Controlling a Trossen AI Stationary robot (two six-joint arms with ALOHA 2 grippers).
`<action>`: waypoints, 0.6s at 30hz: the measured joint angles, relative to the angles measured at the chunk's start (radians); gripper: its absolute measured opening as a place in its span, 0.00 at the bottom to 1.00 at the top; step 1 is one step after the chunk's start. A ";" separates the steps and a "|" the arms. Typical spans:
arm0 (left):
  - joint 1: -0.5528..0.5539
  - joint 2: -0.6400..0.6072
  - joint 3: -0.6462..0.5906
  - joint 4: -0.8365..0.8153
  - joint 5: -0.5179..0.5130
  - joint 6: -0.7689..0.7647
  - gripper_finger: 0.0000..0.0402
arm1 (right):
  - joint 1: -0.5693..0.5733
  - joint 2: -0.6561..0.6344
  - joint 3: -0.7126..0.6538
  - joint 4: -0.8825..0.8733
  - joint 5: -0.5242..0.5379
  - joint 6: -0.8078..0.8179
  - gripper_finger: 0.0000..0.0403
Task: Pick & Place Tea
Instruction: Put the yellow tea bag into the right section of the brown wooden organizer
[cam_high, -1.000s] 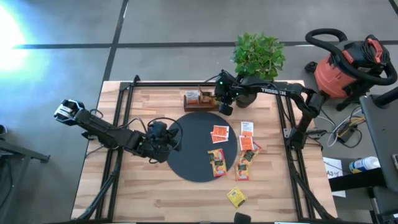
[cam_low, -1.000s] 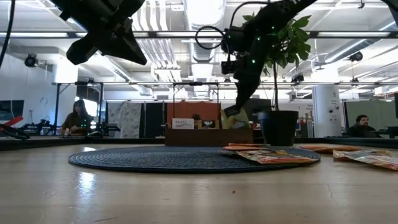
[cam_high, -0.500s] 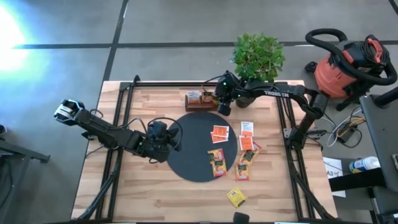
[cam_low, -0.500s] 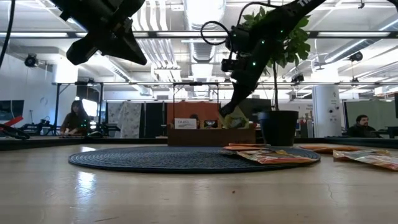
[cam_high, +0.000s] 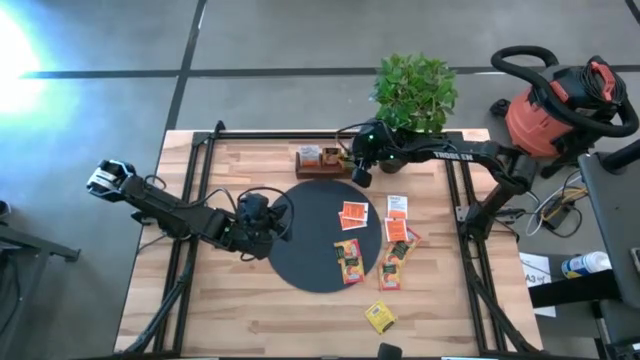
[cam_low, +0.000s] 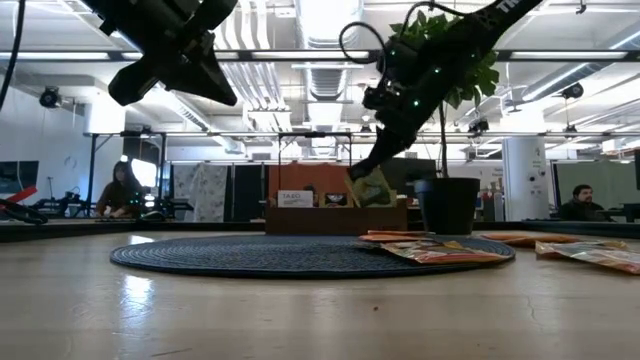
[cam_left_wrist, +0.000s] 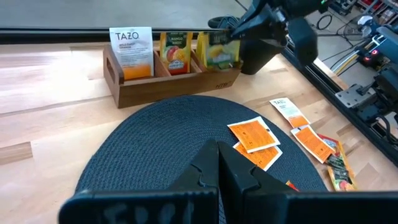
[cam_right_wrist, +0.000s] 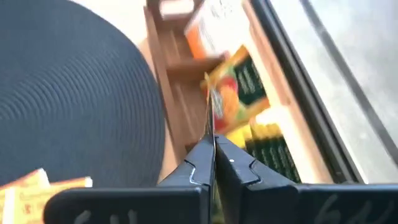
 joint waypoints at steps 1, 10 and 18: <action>0.000 0.000 0.000 0.000 0.000 -0.001 0.00 | -0.005 -0.010 -0.014 0.016 -0.014 0.000 0.02; 0.005 0.000 0.000 0.000 0.000 -0.024 0.00 | -0.021 -0.034 -0.136 0.124 -0.057 0.000 0.02; 0.011 0.000 0.000 0.000 0.002 -0.045 0.00 | -0.023 -0.050 -0.165 0.232 -0.051 -0.019 0.02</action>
